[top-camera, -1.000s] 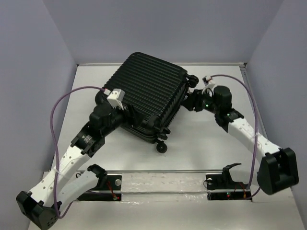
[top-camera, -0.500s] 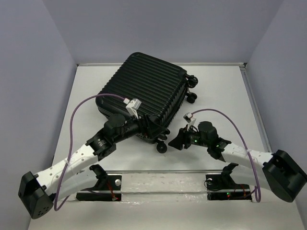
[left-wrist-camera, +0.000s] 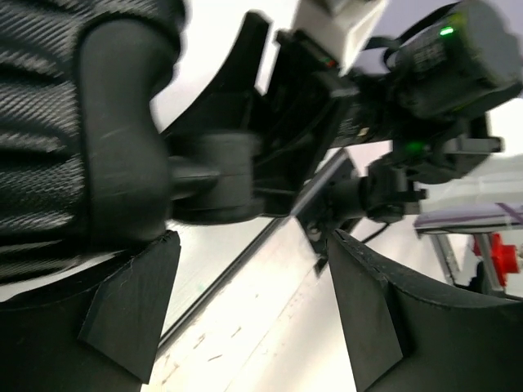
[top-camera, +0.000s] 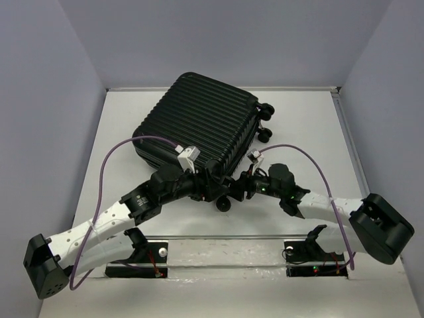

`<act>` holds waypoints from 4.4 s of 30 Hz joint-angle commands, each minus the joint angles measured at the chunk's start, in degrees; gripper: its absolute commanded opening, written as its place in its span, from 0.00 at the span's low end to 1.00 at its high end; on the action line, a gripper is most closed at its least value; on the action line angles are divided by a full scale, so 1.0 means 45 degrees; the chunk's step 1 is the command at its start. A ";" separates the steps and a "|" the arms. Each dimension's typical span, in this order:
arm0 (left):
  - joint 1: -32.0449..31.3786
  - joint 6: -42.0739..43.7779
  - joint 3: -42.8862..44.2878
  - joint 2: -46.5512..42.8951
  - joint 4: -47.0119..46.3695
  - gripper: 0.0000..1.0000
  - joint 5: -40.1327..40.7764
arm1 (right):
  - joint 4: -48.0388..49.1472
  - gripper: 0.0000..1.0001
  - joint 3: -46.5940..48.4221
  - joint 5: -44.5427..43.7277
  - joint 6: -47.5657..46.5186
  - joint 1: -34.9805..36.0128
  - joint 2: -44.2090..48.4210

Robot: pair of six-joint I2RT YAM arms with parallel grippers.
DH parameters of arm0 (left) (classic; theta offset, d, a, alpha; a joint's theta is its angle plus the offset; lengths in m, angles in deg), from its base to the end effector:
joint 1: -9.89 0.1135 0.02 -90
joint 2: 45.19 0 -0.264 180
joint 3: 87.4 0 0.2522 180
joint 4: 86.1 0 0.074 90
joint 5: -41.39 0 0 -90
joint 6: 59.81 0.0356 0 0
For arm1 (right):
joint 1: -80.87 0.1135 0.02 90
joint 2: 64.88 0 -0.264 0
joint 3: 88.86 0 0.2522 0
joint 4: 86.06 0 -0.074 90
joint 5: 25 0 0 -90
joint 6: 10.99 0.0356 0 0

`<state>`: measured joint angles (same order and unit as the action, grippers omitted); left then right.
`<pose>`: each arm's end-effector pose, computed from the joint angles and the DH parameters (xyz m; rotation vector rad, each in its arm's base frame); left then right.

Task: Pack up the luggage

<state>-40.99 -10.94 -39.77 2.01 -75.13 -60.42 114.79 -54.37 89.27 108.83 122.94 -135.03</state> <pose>0.1204 -0.1596 0.2892 0.3326 1.9278 -1.3054 0.1670 0.1705 0.1876 -0.5354 1.9272 1.2354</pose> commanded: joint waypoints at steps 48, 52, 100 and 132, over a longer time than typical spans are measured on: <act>-0.1332 0.1793 0.9540 0.8651 -0.0966 0.66 0.3271 | 1.2445 0.07 -0.1521 -1.3657 0.2024 0.7781 -0.5015; -0.1312 0.2341 1.0152 0.7816 0.0305 0.69 0.2762 | 0.9019 0.07 -0.1716 -1.1339 0.3722 0.6165 -0.3225; -0.1332 -0.0627 0.3743 0.7499 -0.5572 0.59 0.5066 | 1.1190 0.07 -0.3395 -0.1897 0.8314 -0.1574 -0.2670; 0.0543 0.2575 1.0837 0.9980 -0.0709 0.87 0.2447 | 1.3677 0.07 -0.4449 -0.2796 0.5577 0.0360 -0.4158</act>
<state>-43.26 -3.59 7.94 53.90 -63.76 -57.65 161.28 -69.47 65.10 132.81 122.39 -154.33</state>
